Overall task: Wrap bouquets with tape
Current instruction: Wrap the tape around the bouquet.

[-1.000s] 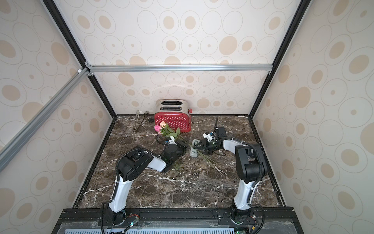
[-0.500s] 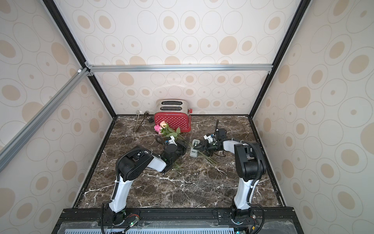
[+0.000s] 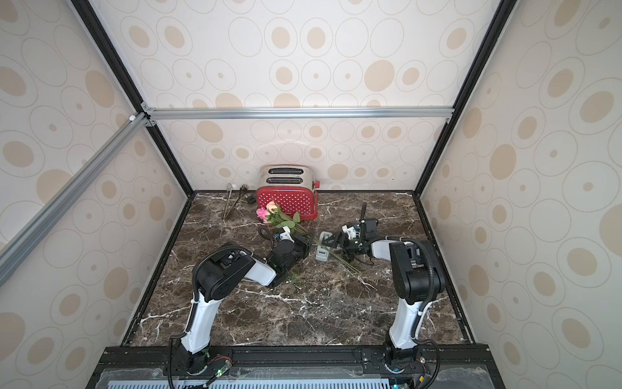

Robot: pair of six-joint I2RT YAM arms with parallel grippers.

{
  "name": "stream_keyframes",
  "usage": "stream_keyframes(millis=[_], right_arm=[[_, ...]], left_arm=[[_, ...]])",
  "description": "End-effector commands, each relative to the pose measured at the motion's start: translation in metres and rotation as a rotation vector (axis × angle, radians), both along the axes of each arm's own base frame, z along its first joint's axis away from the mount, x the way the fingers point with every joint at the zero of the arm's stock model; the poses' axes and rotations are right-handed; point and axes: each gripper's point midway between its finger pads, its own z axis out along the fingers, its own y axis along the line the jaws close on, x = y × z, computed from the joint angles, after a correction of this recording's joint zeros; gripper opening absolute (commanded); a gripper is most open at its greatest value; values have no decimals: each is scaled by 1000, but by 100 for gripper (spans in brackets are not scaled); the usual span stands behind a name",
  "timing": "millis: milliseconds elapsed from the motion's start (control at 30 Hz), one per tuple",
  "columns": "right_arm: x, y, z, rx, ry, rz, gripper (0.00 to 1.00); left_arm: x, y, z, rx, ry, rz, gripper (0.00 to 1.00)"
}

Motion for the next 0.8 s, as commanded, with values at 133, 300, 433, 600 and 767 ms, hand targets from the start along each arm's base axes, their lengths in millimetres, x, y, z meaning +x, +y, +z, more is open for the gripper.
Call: stream_keyframes(millis=[133, 300, 433, 600, 767], right_arm=[[4, 29, -1, 48, 1, 21, 83], [9, 48, 7, 76, -19, 40, 83], [12, 53, 17, 92, -44, 53, 83], [2, 47, 17, 49, -46, 88, 83], [-7, 40, 20, 5, -69, 112, 82]], left_arm=[[4, 10, 7, 4, -38, 11, 0], [5, 23, 6, 16, -40, 24, 0], [7, 32, 6, 13, -46, 25, 0], [9, 40, 8, 16, -52, 33, 0], [11, 45, 16, 17, -66, 32, 0]])
